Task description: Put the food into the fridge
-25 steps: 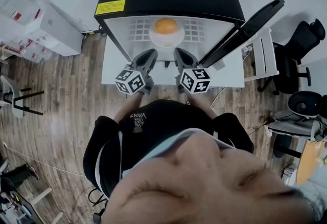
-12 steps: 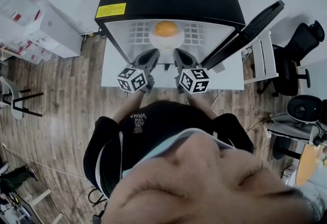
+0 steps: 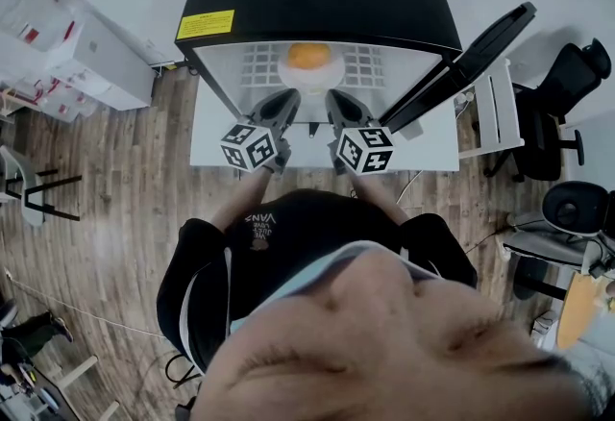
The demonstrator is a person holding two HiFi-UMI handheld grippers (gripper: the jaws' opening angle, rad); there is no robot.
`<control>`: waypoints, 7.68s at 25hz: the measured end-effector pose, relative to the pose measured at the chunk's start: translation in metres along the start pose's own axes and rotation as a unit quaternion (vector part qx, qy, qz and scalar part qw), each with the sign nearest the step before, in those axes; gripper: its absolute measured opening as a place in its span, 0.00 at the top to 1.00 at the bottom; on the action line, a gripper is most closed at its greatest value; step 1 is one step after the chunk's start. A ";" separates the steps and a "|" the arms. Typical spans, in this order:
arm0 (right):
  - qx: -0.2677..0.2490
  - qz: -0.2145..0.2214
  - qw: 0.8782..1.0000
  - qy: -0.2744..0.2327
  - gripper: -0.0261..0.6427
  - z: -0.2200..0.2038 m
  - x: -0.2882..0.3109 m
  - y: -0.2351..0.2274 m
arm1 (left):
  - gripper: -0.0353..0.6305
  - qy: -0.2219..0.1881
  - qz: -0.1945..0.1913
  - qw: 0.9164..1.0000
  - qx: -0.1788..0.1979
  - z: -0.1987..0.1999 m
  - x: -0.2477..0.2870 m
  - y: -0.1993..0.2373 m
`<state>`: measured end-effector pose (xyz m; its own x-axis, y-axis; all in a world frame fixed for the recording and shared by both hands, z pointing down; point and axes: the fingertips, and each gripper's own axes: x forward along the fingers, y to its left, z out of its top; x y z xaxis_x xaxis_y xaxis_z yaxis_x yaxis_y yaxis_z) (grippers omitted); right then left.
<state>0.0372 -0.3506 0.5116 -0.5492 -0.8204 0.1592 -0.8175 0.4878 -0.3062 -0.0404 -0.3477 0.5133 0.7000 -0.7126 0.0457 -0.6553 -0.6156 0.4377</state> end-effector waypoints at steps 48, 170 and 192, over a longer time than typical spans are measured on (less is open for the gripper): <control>-0.011 0.007 1.000 -0.008 0.94 0.021 0.032 -0.015 | 0.91 0.002 0.008 0.999 -0.031 0.012 0.029 0.012; -0.058 -0.029 0.997 -0.035 0.94 -0.041 -0.235 0.131 | 0.91 -0.024 -0.002 1.000 0.001 -0.062 -0.210 -0.178; -0.073 -0.027 0.996 -0.037 0.94 -0.039 -0.240 0.129 | 0.91 -0.021 0.007 1.000 0.012 -0.063 -0.213 -0.183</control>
<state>0.0567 -0.0795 0.4710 -0.4937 -0.8639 0.0997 -0.8651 0.4761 -0.1579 -0.0519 -0.0623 0.4807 0.6789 -0.7342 0.0127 -0.6717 -0.6139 0.4147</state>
